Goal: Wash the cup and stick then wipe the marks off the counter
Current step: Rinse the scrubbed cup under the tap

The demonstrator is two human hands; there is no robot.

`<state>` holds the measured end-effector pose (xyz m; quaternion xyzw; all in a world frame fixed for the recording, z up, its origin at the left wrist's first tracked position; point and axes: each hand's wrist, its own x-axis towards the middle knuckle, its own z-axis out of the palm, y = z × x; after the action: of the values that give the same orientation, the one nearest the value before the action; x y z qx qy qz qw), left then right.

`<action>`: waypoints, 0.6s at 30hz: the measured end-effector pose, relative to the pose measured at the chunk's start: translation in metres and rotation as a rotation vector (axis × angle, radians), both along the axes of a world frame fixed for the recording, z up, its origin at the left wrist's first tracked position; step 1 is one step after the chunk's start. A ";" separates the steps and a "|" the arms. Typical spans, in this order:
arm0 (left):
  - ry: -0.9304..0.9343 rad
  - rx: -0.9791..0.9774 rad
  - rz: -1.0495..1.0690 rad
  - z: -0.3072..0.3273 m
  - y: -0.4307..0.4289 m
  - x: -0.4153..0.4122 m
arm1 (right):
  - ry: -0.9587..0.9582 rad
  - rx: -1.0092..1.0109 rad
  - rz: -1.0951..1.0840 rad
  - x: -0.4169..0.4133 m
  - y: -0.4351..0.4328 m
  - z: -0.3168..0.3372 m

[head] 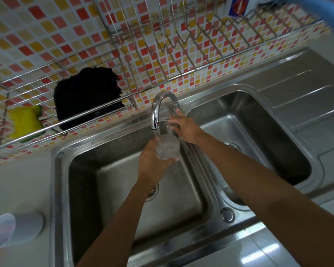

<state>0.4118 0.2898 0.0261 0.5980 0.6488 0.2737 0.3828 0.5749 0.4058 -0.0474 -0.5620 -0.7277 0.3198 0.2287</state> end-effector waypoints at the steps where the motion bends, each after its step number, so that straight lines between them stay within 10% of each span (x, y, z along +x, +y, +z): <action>1: 0.009 0.009 0.007 0.001 0.002 0.000 | 0.002 -0.016 -0.001 0.000 -0.001 0.002; 18: -0.021 0.143 0.046 -0.001 0.004 -0.002 | 0.484 -0.108 -0.561 -0.021 -0.005 -0.001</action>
<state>0.4100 0.2942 0.0255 0.6059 0.6370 0.3343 0.3395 0.5536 0.4003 -0.0488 -0.6588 -0.4524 0.4064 0.4430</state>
